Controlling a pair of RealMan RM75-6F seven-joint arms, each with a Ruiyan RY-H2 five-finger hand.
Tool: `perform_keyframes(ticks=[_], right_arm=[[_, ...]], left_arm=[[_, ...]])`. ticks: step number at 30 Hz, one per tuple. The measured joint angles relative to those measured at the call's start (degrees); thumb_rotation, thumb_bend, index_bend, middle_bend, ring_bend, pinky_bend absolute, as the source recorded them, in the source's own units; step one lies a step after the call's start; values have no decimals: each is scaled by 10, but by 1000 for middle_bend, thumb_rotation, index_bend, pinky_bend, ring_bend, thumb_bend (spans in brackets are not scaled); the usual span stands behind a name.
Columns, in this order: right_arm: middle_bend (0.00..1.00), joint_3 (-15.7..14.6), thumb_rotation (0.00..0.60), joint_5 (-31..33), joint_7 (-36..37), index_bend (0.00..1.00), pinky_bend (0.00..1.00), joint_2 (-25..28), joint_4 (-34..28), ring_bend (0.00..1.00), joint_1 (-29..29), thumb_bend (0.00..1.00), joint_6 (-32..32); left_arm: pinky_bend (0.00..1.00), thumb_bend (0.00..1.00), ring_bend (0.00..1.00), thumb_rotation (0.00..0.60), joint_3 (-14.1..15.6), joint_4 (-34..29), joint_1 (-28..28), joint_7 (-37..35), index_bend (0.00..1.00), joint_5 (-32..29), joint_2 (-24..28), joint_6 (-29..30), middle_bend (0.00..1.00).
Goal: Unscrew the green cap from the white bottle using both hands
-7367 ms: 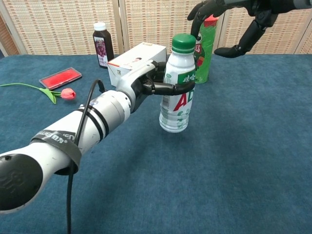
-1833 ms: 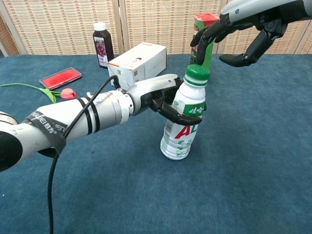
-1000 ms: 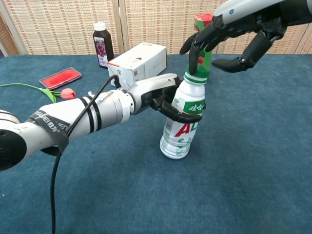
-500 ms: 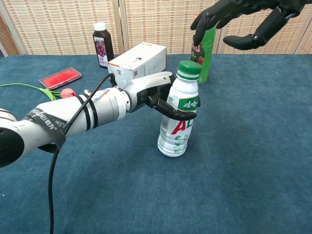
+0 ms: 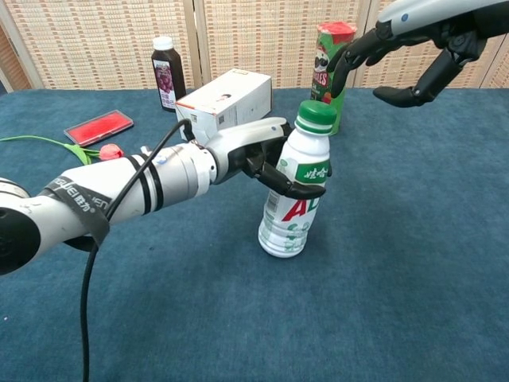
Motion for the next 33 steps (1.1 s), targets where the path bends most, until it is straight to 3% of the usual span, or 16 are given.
perform_keyframes(ticks=[10, 24, 33], right_arm=[[0, -6, 503, 35, -5, 242, 0, -4, -11, 0, 26, 556, -19], [0, 3, 506, 4, 21, 251, 0, 1, -22, 0, 22, 557, -22], [0, -4, 499, 2, -1, 182, 0, -2, -22, 0, 20, 513, 4]], left_arm=[[937, 922, 568, 600, 0, -1, -1, 7, 758, -1, -1, -1, 909], [936, 922, 568, 600, 0, 1, -1, 12, 757, -4, -1, -6, 909], [936, 921, 568, 600, 2, 3, 1, 11, 757, -4, -1, -6, 909]])
